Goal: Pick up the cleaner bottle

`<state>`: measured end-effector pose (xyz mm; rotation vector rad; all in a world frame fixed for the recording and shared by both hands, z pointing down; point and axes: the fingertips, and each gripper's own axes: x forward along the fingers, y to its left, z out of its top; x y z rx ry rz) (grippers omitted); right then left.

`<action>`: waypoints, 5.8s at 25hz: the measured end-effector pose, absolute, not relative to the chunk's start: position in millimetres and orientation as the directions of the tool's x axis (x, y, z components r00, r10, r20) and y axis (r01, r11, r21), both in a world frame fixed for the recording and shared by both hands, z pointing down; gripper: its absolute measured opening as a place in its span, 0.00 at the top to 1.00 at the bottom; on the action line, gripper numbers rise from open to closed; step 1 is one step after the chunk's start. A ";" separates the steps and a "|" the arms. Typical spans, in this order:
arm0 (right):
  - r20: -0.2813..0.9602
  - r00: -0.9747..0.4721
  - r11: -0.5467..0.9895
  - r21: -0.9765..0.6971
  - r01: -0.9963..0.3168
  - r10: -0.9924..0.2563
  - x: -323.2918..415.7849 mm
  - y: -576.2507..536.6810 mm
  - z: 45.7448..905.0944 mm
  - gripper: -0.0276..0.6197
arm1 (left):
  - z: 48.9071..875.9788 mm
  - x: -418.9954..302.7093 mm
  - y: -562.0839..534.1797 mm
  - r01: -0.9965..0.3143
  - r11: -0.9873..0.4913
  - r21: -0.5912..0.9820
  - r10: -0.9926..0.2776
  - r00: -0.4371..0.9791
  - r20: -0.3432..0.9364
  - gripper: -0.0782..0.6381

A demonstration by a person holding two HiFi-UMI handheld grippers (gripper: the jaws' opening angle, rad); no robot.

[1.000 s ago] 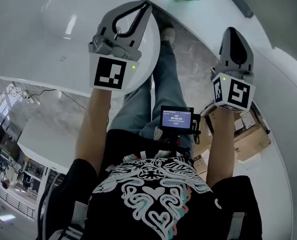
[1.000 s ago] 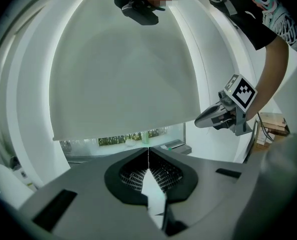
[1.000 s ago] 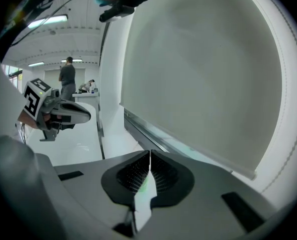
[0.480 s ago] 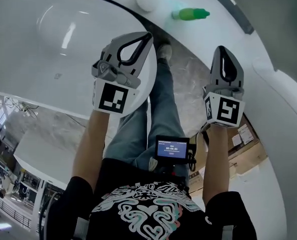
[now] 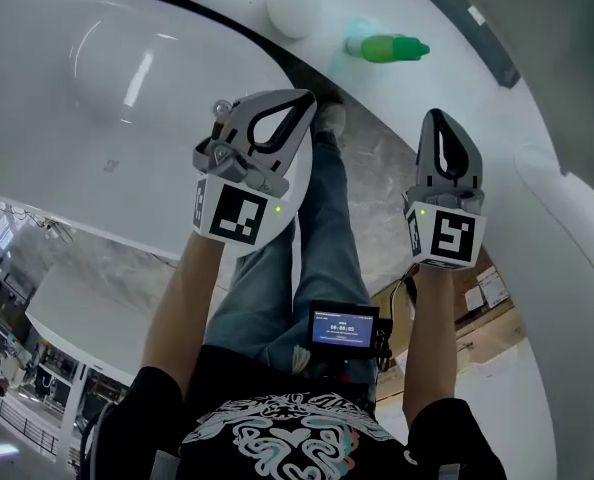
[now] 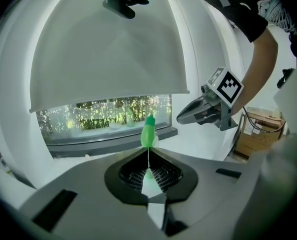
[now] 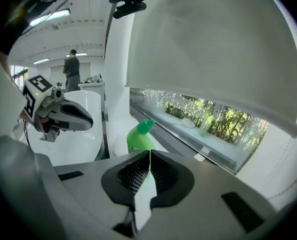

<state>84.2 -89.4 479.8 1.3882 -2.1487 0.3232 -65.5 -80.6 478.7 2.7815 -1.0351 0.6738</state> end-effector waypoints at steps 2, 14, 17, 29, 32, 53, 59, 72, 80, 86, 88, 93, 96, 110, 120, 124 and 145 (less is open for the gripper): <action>0.574 -0.312 0.438 0.091 -0.895 -0.757 85.5 -90.1 485.7 0.91 | 486.9 -61.6 -80.4 -0.637 -0.769 -0.053 -0.588 0.673 0.449 0.87; 0.585 -0.307 0.408 0.046 -0.912 -0.751 98.2 -117.7 510.9 0.91 | 518.8 -37.6 -107.0 -0.599 -0.800 -0.046 -0.535 0.676 0.507 0.86; 0.589 -0.310 0.402 0.028 -0.915 -0.746 100.3 -123.9 517.8 0.91 | 526.1 -34.5 -114.0 -0.598 -0.800 -0.047 -0.530 0.669 0.522 0.86; 0.606 -0.312 0.376 -0.022 -0.926 -0.732 99.0 -161.5 547.8 0.91 | 560.0 -18.6 -133.9 -0.530 -0.847 -0.049 -0.450 0.664 0.597 0.79; 0.607 -0.312 0.369 -0.032 -0.929 -0.731 100.5 -172.2 553.7 0.91 | 568.2 -11.4 -140.9 -0.515 -0.856 -0.039 -0.428 0.665 0.611 0.71; 0.530 -0.490 0.400 -0.284 -0.871 -0.692 90.3 -202.4 579.6 0.91 | 612.7 27.7 -161.4 -0.342 -0.938 -0.050 -0.284 0.678 0.679 0.56; 0.561 -0.488 0.394 -0.289 -0.872 -0.668 90.5 -203.7 595.4 0.91 | 620.8 40.1 -165.7 -0.300 -0.953 -0.047 -0.250 0.689 0.681 0.55; 0.549 -0.513 0.385 -0.339 -0.858 -0.660 91.9 -205.9 603.9 0.91 | 633.5 65.7 -171.4 -0.279 -0.960 -0.005 -0.213 0.723 0.657 0.56; 0.542 -0.542 0.383 -0.386 -0.839 -0.642 90.9 -205.8 610.9 0.91 | 637.6 65.6 -175.3 -0.300 -0.951 0.077 -0.182 0.741 0.647 0.56; 0.553 -0.538 0.371 -0.391 -0.842 -0.637 91.0 -209.0 617.5 0.91 | 635.5 69.0 -184.1 -0.369 -0.922 0.116 -0.226 0.756 0.615 0.57; 0.548 -0.543 0.380 -0.391 -0.839 -0.636 90.5 -211.7 619.8 0.91 | 635.8 70.2 -186.3 -0.376 -0.919 0.117 -0.234 0.760 0.606 0.59; 0.543 -0.551 0.393 -0.387 -0.834 -0.634 88.0 -220.1 624.8 0.91 | 636.9 70.5 -193.2 -0.379 -0.909 0.170 -0.218 0.784 0.582 0.60; 0.544 -0.541 0.385 -0.383 -0.840 -0.642 87.0 -225.9 624.2 0.91 | 635.6 69.6 -197.9 -0.391 -0.894 0.219 -0.207 0.794 0.572 0.60; 0.539 -0.596 0.448 -0.393 -0.803 -0.595 59.4 -256.0 629.3 0.91 | 645.1 43.7 -236.3 -0.485 -0.600 0.635 -0.192 0.859 0.475 0.60; 0.572 -0.527 0.343 -0.404 -0.848 -0.629 96.7 -245.7 638.0 0.91 | 650.8 35.9 -244.4 -0.465 -0.435 0.772 -0.223 0.886 0.407 0.61; 0.586 -0.487 0.275 -0.417 -0.867 -0.648 117.3 -238.5 645.2 0.91 | 651.6 34.0 -245.4 -0.424 -0.368 0.828 -0.231 0.904 0.360 0.61; 0.594 -0.411 0.173 -0.417 -0.892 -0.691 141.7 -220.8 632.8 0.91 | 600.4 27.1 -236.6 -0.082 -0.029 0.996 -0.416 0.907 0.063 0.62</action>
